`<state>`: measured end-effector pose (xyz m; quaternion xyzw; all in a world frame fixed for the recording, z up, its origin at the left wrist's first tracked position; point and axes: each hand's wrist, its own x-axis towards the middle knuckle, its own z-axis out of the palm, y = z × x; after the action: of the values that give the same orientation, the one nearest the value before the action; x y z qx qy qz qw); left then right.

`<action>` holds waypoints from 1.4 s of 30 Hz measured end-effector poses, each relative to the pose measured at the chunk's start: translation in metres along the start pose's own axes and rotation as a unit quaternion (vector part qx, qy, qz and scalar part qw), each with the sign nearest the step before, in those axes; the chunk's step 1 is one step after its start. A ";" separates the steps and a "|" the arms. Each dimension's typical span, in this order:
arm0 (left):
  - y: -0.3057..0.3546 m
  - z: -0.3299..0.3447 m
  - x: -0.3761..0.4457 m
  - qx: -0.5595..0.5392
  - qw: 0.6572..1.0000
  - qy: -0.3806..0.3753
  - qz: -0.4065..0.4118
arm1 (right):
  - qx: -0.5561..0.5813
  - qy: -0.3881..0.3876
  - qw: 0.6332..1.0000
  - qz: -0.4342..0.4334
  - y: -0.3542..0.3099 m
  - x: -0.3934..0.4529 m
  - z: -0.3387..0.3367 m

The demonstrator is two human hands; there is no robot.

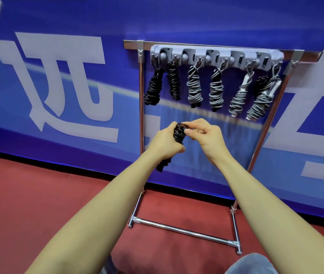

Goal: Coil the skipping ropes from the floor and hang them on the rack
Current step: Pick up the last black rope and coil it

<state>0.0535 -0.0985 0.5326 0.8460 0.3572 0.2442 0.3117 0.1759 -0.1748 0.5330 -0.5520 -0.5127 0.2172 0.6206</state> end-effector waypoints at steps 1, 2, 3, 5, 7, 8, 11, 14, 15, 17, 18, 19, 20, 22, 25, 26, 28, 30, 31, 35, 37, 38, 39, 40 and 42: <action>0.000 0.000 -0.001 -0.011 1.000 -0.012 0.001 | 0.001 0.008 1.000 -0.002 0.001 0.000 0.000; 0.000 0.000 -0.002 -0.017 1.000 -0.021 0.003 | 0.003 0.016 1.000 -0.005 0.001 0.000 0.000; 0.001 0.001 -0.003 -0.022 0.999 -0.027 0.006 | 0.002 0.021 1.000 -0.010 0.001 0.001 -0.001; 0.001 0.003 -0.005 -0.030 0.999 -0.027 0.014 | -0.005 0.023 1.000 -0.010 0.001 0.003 -0.003; 0.000 0.004 -0.006 -0.022 0.999 -0.013 0.025 | -0.017 0.022 0.999 0.017 0.002 0.006 -0.004; -0.001 0.005 -0.007 -0.011 0.999 -0.004 0.032 | -0.015 0.023 0.999 0.041 0.003 0.007 -0.005; -0.002 0.008 -0.008 0.019 0.998 0.023 0.047 | 0.031 0.025 0.994 0.105 0.007 0.007 -0.005; -0.002 0.010 -0.008 0.079 0.995 0.044 0.049 | 0.015 0.033 0.993 0.114 0.009 0.005 -0.004; -0.002 0.011 -0.007 0.106 0.992 0.056 0.047 | 0.012 0.038 0.993 0.113 0.009 0.005 -0.002; -0.001 0.013 -0.007 0.137 0.987 0.073 0.039 | 0.015 0.050 0.992 0.115 0.011 0.005 0.000; 0.000 0.014 -0.006 0.154 0.985 0.074 0.034 | 0.012 0.057 0.991 0.119 0.012 0.005 0.001; 0.000 0.015 -0.006 0.175 0.981 0.073 0.030 | 0.004 0.063 0.990 0.124 0.013 0.005 0.003; 0.000 0.016 -0.005 0.193 0.978 0.074 0.028 | -0.005 0.070 0.989 0.127 0.013 0.005 0.005; 0.000 0.019 -0.005 0.212 0.973 0.086 0.025 | -0.038 0.091 0.988 0.120 0.015 0.004 0.007; -0.003 0.022 -0.004 0.206 0.973 0.104 0.008 | -0.045 0.087 0.990 0.104 0.015 0.002 0.008; -0.005 0.021 -0.004 0.206 0.972 0.109 0.004 | -0.022 0.064 0.992 0.110 0.014 0.002 0.007; -0.008 0.020 -0.003 0.206 0.971 0.120 -0.001 | 0.015 0.015 0.992 0.125 0.012 0.002 0.006; -0.011 0.017 -0.002 0.199 0.972 0.125 -0.007 | 0.040 -0.026 0.990 0.131 0.011 0.001 0.004; -0.012 0.015 -0.002 0.197 0.973 0.124 -0.009 | 0.052 -0.045 0.989 0.132 0.011 0.001 0.003; -0.015 0.014 -0.001 0.189 0.977 0.100 -0.004 | 0.083 -0.074 0.987 0.115 0.011 0.000 -0.001; -0.015 0.014 -0.001 0.157 0.985 0.075 -0.010 | 0.070 -0.065 0.991 0.088 0.009 0.000 -0.001; -0.015 0.013 -0.001 0.130 0.990 0.057 -0.013 | 0.050 -0.056 0.995 0.073 0.009 0.000 -0.001; -0.014 0.012 -0.001 0.102 0.994 0.041 -0.013 | 0.028 -0.043 0.997 0.058 0.010 0.000 -0.001; -0.013 0.010 -0.001 0.076 0.997 0.027 -0.011 | 0.010 -0.028 0.998 0.047 0.012 0.000 -0.002; -0.010 0.006 0.000 0.040 0.999 0.008 0.000 | -0.002 0.008 0.999 0.038 0.015 0.001 -0.001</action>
<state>0.0530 -0.0949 0.5218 0.8557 0.3692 0.2362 0.2750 0.1816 -0.1704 0.5201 -0.5741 -0.4871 0.2353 0.6146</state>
